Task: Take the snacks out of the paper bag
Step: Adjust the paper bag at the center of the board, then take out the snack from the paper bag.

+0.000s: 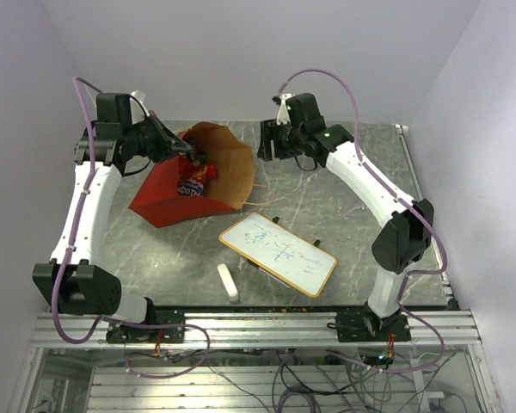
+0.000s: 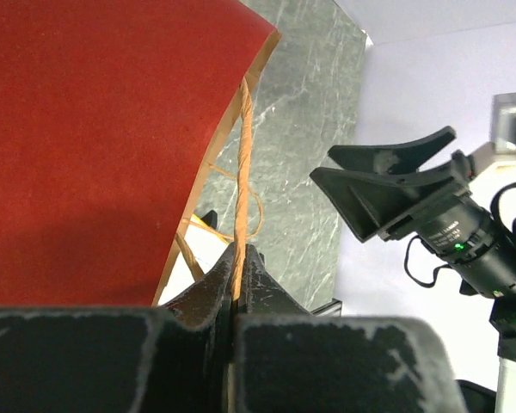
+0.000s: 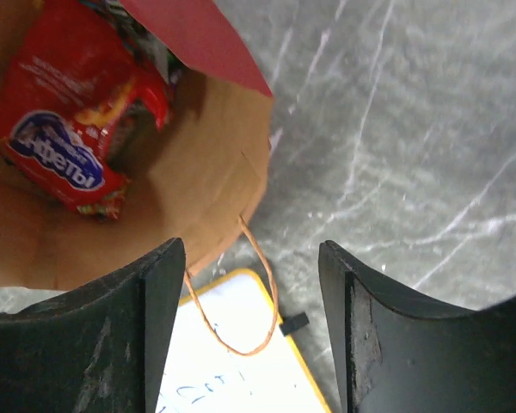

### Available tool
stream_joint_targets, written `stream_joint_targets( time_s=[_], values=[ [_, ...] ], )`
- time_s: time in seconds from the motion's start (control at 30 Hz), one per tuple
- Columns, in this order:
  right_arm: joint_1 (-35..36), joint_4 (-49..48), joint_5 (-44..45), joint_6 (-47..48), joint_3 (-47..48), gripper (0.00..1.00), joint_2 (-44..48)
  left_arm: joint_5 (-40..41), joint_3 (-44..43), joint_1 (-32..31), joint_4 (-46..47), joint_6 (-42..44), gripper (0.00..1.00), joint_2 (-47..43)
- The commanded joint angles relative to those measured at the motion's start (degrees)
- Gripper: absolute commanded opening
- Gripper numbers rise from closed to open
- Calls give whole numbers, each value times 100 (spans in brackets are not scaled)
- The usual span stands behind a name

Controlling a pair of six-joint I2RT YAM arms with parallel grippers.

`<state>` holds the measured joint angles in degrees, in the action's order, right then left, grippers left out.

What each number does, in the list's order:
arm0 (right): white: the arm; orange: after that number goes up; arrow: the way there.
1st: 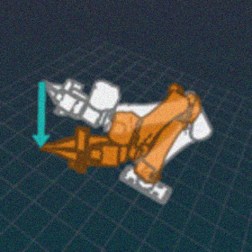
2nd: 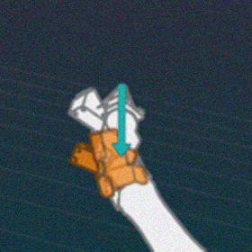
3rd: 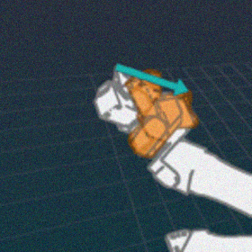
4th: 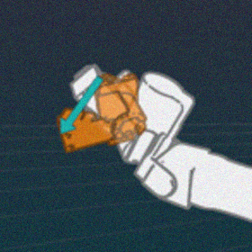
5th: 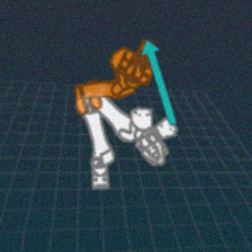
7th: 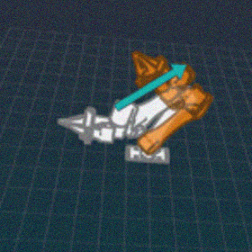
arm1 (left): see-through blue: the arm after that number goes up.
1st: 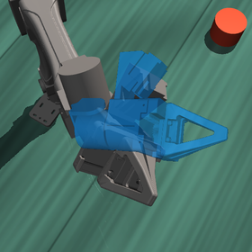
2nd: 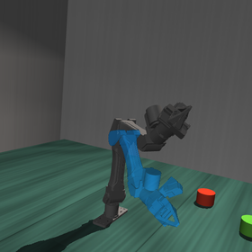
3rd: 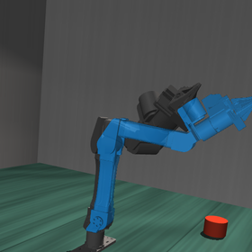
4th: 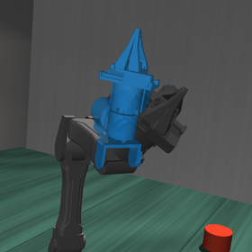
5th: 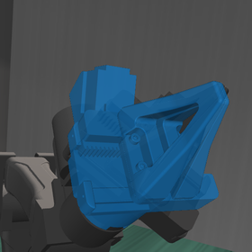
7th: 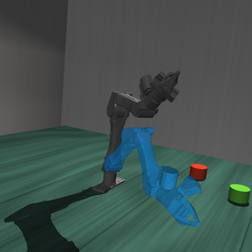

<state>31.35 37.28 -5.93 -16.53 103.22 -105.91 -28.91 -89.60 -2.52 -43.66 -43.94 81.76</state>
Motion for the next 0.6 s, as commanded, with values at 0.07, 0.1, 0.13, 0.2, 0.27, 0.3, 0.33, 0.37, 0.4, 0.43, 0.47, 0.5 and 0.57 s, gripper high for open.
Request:
stream_joint_targets(
  time_s=[0.07,0.1,0.13,0.2,0.27,0.3,0.33,0.37,0.4,0.43,0.47,0.5,0.57],
  values=[
    [248,-499,-350,-116,363,68,-391,-25,-61,-22,-191,-302,7,-218],
    [327,-686,-508,-324,312,69,-432,-27,-116,-22,-239,-295,7,-195],
    [423,-888,-627,-483,255,69,-477,-22,-184,-20,-308,-272,7,-156],
    [580,-1305,-936,-860,88,69,-544,-32,-307,-22,-457,-206,7,-90],
    [721,-1852,-1022,-1302,-181,70,-554,-70,-323,-25,-534,-198,7,-77],
    [782,-2132,-1015,-1510,-339,70,-538,-104,-292,-22,-535,-228,7,-91],
    [842,-2366,-964,-1742,-481,70,-545,-159,-249,-27,-512,-280,7,-109],
    [915,-2505,-770,-1984,-596,70,-566,-193,-216,-21,-501,-312,7,-127],
    [957,-2552,-541,-2260,-654,70,-630,-195,-208,-21,-518,-319,7,-133],
    [964,-2570,-423,-2568,-683,70,-715,-176,-219,-20,-560,-317,7,-135],
    [966,-2537,-336,-2845,-648,70,-833,-150,-230,-20,-612,-309,7,-134],
    [976,-2480,-254,-3111,-581,70,-937,-122,-228,-20,-651,-316,7,-131],
    [1011,-2258,-76,-3633,-316,70,-1312,-84,-214,-20,-693,-366,7,-118]
  ],
)
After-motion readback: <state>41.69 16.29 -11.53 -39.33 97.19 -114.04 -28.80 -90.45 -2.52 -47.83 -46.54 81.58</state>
